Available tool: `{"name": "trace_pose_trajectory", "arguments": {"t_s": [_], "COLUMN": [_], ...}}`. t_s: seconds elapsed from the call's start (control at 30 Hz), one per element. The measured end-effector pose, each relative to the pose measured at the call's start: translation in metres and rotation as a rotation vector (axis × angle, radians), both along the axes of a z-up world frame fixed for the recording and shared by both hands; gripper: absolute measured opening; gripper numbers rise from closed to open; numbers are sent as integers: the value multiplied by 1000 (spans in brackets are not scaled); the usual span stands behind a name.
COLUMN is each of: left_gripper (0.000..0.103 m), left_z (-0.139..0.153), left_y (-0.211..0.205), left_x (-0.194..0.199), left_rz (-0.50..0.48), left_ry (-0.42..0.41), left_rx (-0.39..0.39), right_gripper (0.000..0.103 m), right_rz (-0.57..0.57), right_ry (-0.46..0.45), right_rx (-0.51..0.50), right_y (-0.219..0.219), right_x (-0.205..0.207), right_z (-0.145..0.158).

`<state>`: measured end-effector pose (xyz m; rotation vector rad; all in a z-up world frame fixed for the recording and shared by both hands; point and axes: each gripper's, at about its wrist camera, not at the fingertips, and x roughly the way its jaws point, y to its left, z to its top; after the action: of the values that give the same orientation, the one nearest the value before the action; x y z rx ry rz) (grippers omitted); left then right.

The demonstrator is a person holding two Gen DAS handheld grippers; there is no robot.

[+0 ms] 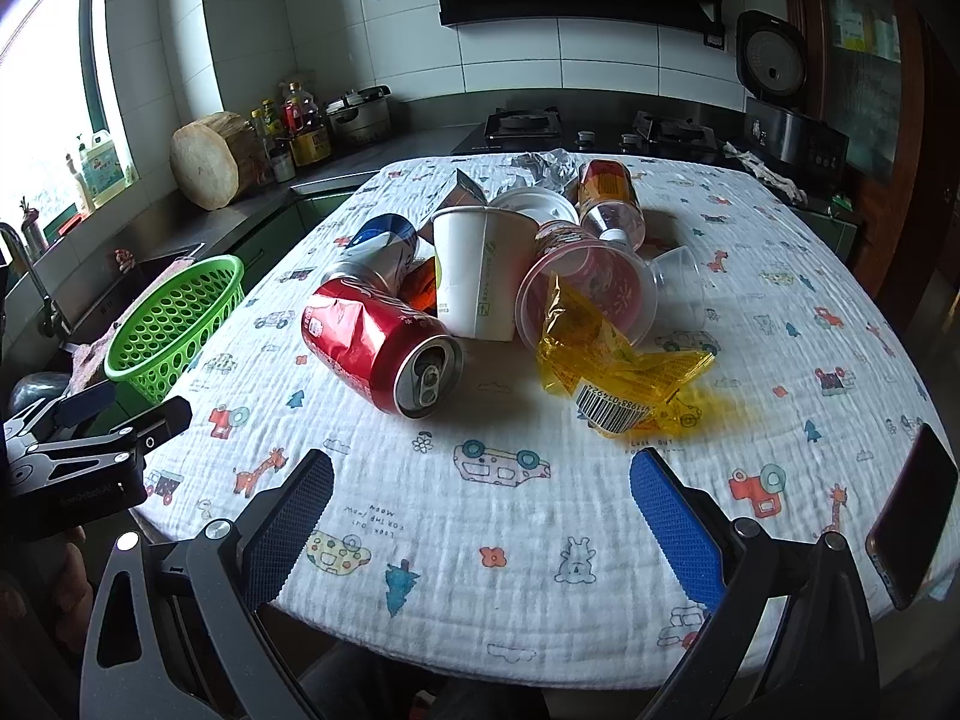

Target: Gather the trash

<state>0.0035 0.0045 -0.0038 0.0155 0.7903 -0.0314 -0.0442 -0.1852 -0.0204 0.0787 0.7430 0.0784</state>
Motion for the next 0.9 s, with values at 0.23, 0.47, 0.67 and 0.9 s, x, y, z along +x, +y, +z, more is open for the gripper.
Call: {"name": "trace_pose_trajectory", "arguments": {"t_s": [0.23,0.47,0.67,0.9], "left_gripper": [98,98,98,98], "left_z": [-1,-1,0,1], "left_y": [2,1,4,6], "left_x": [-1,-4,-5,-7], "left_rz": [3,-9,-5,-7], "left_ry": [-11,-11,-14,-19], "left_rx": [-7,-8,-14,-22], "right_gripper": [96,96,96,96], "right_rz": [0,-3,-4,-6], "right_ry": [0,-2,-1,-1], "right_rx": [0,4,2,-5], "right_y": [-1,-4,-5,-3], "right_x": [0,-1,-1,-4], "right_z": [-1,-2,-3,-4]}}
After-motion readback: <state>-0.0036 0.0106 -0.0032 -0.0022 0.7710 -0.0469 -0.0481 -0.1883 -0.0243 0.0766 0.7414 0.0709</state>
